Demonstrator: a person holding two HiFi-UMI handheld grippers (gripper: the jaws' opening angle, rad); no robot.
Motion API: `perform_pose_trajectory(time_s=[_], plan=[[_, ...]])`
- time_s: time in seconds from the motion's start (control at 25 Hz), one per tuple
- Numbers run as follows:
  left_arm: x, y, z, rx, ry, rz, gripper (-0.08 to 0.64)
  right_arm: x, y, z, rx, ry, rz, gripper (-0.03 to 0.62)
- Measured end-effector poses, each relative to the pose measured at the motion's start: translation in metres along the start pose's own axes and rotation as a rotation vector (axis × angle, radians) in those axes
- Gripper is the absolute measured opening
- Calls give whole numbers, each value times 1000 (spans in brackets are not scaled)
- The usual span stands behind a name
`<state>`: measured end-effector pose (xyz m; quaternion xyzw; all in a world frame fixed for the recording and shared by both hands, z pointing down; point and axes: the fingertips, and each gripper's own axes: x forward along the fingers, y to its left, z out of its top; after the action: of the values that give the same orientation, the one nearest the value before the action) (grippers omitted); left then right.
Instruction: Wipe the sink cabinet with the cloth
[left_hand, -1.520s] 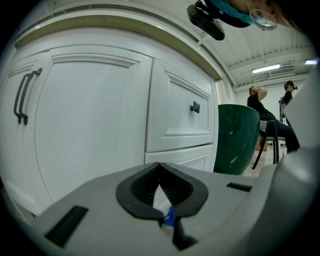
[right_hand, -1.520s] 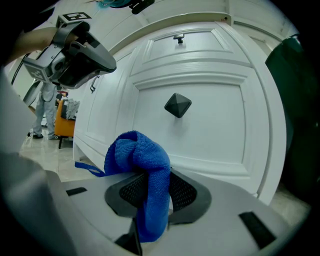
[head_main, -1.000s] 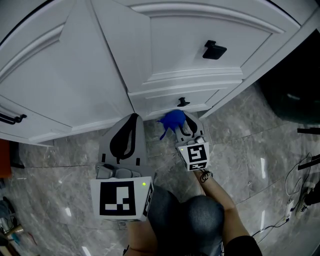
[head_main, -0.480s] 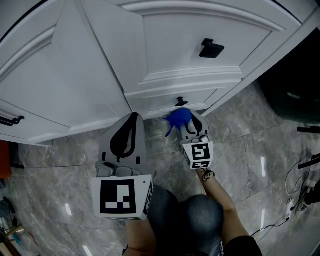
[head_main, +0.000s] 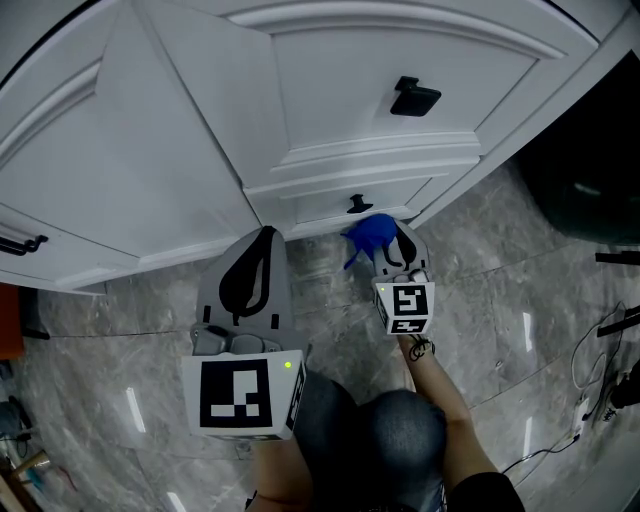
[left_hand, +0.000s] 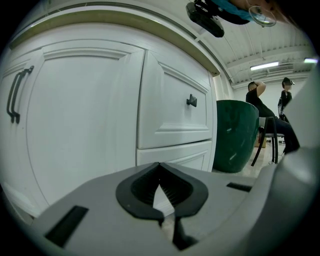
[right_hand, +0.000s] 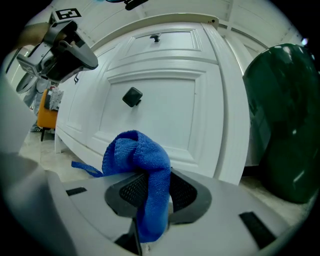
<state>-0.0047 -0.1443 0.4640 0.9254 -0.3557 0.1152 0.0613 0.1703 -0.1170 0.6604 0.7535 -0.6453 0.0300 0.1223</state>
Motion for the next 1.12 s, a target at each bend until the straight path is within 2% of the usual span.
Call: perform_pose_trajectory(time_s=[0.36,0.6,0.68,0.8,0.92,1.12], plan=[[-2,0,2,11,-3,8,0,-5,-30,-9,54,17,-83,114],[-8,4,9,48,-41,53,0,-9,-57,-19,103,33,-161,114],[-6,-1,5,52,-28,37,0,-12,-68,-22,119,39,-195,115],[1,-18,-3,20,-5,-33,0,-14,-79,-25,142,42,-229,115],[4,-33,-5,1,0,-88,0,-13,-79,-26,153,51,-218,115],[6,-41,-3,16,-4,-103,0,-16,-80,-22,144,66,-200,115]])
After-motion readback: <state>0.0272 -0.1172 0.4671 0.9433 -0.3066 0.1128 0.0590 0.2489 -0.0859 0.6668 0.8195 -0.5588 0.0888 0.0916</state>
